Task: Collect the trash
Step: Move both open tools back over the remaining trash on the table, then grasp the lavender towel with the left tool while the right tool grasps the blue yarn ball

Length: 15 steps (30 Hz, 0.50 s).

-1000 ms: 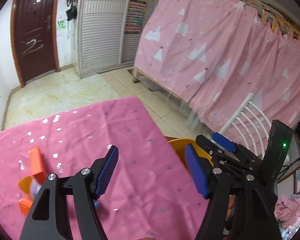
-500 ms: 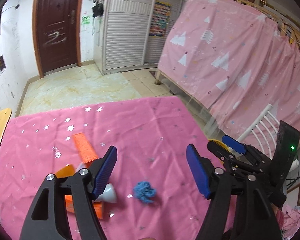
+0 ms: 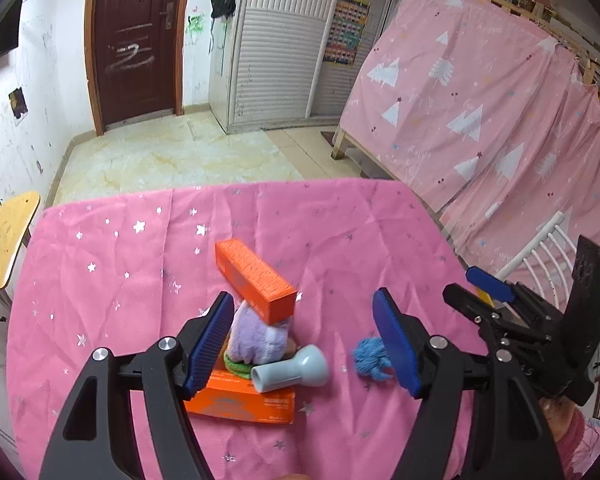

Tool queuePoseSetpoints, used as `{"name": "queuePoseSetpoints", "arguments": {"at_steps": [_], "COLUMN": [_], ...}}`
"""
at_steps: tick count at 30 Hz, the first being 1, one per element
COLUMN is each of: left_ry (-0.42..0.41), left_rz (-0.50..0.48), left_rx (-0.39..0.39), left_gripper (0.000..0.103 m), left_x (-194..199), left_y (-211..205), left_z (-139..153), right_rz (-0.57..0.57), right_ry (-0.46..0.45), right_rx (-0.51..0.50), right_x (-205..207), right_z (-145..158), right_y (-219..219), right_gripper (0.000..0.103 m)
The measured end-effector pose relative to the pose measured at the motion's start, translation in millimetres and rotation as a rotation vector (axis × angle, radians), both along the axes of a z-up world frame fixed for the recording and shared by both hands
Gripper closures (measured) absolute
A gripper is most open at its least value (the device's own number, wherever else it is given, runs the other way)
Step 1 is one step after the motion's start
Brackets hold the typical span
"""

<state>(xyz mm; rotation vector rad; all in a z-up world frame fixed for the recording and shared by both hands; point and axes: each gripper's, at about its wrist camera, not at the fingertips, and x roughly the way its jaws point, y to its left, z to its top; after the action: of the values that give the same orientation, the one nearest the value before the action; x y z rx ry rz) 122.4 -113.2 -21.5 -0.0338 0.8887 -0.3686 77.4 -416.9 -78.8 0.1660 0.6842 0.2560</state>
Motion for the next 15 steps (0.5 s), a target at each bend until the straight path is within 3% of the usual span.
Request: {"name": "queuePoseSetpoints", "arguments": {"at_steps": [8, 15], "left_ry": [0.050, 0.081], "left_rz": [-0.052, -0.042], "left_rx": [0.008, 0.022], "left_gripper": [0.039, 0.039], "left_x": [0.2, 7.4], "left_y": [7.6, 12.0], "left_z": [-26.7, -41.8], "right_rz": [0.041, 0.078], "right_ry": [0.009, 0.026], "right_rx": [-0.023, -0.029], "right_x": [-2.1, -2.4], "right_z": [0.2, -4.2], "right_y": [19.0, 31.5], "right_gripper": [0.039, 0.039]}}
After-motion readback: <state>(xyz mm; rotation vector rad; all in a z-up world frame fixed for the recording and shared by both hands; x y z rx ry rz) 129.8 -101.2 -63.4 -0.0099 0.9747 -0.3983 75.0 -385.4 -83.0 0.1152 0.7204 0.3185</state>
